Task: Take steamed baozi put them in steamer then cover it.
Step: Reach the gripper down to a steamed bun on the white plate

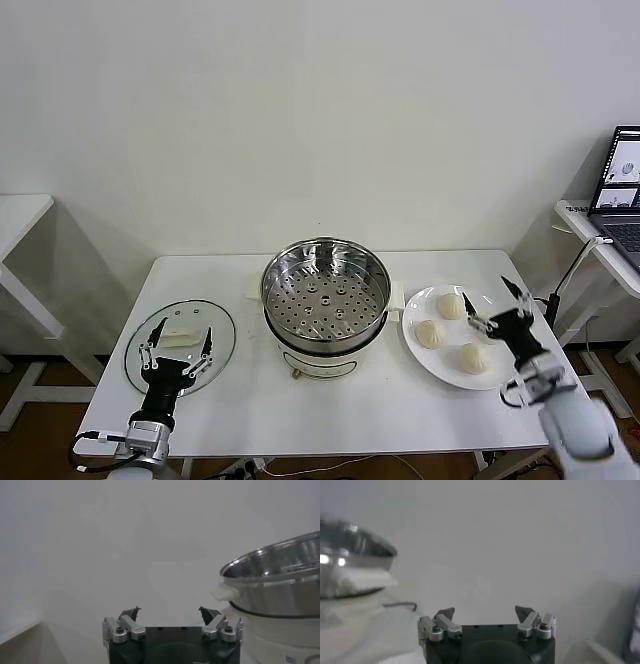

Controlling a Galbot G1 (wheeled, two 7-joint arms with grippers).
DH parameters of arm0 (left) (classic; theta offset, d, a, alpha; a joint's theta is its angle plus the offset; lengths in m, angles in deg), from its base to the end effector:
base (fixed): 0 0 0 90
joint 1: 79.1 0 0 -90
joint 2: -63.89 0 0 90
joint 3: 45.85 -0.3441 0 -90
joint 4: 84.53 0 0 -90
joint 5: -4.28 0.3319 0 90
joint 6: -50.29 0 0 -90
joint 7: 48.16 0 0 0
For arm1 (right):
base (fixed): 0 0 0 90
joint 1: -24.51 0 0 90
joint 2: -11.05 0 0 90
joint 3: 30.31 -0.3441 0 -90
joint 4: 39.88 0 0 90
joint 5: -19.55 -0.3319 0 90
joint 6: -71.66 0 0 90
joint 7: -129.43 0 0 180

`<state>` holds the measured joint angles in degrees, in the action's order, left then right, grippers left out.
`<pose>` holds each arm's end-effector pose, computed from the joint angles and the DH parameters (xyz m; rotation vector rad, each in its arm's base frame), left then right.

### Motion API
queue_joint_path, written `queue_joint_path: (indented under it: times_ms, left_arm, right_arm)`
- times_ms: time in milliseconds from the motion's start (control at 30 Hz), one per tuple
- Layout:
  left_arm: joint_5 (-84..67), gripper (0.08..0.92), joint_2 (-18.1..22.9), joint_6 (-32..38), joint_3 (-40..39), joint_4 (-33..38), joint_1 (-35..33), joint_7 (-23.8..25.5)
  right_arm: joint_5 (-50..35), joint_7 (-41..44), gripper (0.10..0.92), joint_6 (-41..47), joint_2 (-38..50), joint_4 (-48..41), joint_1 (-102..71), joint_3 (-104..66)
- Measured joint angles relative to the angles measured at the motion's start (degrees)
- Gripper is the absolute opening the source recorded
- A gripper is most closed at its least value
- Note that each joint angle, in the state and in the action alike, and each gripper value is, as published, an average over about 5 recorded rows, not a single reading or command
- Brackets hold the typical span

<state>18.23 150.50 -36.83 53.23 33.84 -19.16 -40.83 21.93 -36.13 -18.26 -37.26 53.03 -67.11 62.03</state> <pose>0.1578 0.0570 -0.3031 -0.0461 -3.0743 -0.5825 0.3239 -0.2075 -0.2626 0.4555 -2.7982 1.1358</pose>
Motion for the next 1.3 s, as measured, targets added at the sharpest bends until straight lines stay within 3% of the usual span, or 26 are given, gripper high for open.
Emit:
queue_joint_path:
  times_ms: [333, 667, 1000, 1300]
  left_arm:
    - [0.2, 0.823, 0.2, -0.1, -0.3, 1.5, -0.2, 0.0]
    - [0.1, 0.823, 0.4, -0.3, 0.3, 2.0, 0.1, 0.0]
    - [-0.3, 0.823, 0.4, -0.3, 0.7, 1.8, 0.5, 0.1]
    - [-0.3, 0.823, 0.5, -0.2, 0.7, 1.4, 0.7, 0.1]
  right_arm:
    - [6.8, 19.0, 0.823, 3.3, 8.8, -13.0, 25.2, 24.8]
    - [13.1, 39.1, 0.823, 3.5, 6.1, -26.7, 47.6, 46.4]
    - [18.4, 47.4, 0.823, 3.4, 0.0, -38.0, 57.2, 55.5]
    - [21.3, 49.9, 0.823, 3.2, -3.1, -43.7, 59.8, 58.3]
